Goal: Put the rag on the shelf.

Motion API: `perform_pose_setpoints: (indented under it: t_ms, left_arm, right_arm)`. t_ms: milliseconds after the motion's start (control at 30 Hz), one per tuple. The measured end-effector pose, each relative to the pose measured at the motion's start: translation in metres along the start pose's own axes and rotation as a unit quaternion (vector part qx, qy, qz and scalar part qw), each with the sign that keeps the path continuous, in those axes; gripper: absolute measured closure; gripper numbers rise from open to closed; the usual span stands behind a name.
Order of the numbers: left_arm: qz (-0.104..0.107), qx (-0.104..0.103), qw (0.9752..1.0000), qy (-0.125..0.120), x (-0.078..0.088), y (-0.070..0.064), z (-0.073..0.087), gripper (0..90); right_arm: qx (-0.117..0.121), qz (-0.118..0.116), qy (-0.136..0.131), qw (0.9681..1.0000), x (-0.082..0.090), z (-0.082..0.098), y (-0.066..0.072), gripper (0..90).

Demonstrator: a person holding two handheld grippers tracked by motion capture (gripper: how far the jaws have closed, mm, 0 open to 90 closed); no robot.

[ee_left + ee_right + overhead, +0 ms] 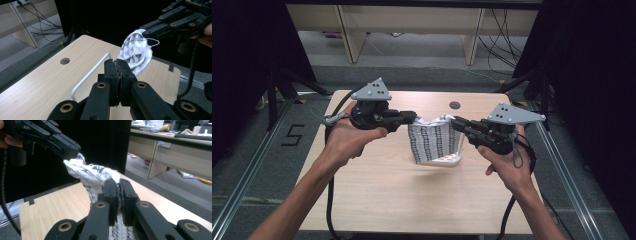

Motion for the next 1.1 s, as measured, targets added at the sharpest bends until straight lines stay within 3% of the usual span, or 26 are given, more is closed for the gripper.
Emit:
perform_pose_setpoints:
  t_ms: [67,200,300,467,633,767,1100]
  left_arm:
    - [-0.012,-0.005,0.9999,-0.008,-0.004,0.004,-0.004,87.4]
    - [-0.011,0.004,0.9997,-0.020,-0.010,0.010,-0.013,87.4]
    - [-0.010,0.008,0.9996,-0.024,-0.015,0.014,-0.019,87.4]
    - [-0.015,0.027,0.9989,-0.035,-0.029,0.027,-0.027,87.3]
    - [-0.031,0.048,0.9976,-0.040,-0.045,0.046,-0.031,87.4]
    - [-0.049,0.061,0.9958,-0.047,-0.055,0.060,-0.034,87.4]
    - [-0.085,0.091,0.9915,-0.037,-0.078,0.093,-0.031,87.1]
  right_arm:
    - [-0.003,0.005,-0.001,1.0000,-0.001,-0.001,-0.004,86.0]
    - [-0.017,0.006,0.000,0.9998,-0.004,-0.003,-0.012,86.0]
    - [-0.017,0.019,-0.004,0.9997,-0.008,-0.006,-0.021,86.0]
    - [-0.025,0.028,-0.007,0.9993,-0.015,-0.009,-0.033,85.9]
    - [-0.047,0.039,0.007,0.9981,-0.022,-0.012,-0.048,85.8]
    - [-0.054,0.047,0.010,0.9974,-0.036,-0.011,-0.064,85.7]
    - [-0.079,0.055,0.039,0.9946,-0.070,-0.003,-0.085,85.5]
Point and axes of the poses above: each handheld gripper's, and its own axes: x roughly backward along the jaws, z roughly out of its underside, y roughly to its left, the point moved 4 cm from there along -x, roughly forward along the jaws, and after that the axes turned 6 degrees about z, right-handed, at the moved point
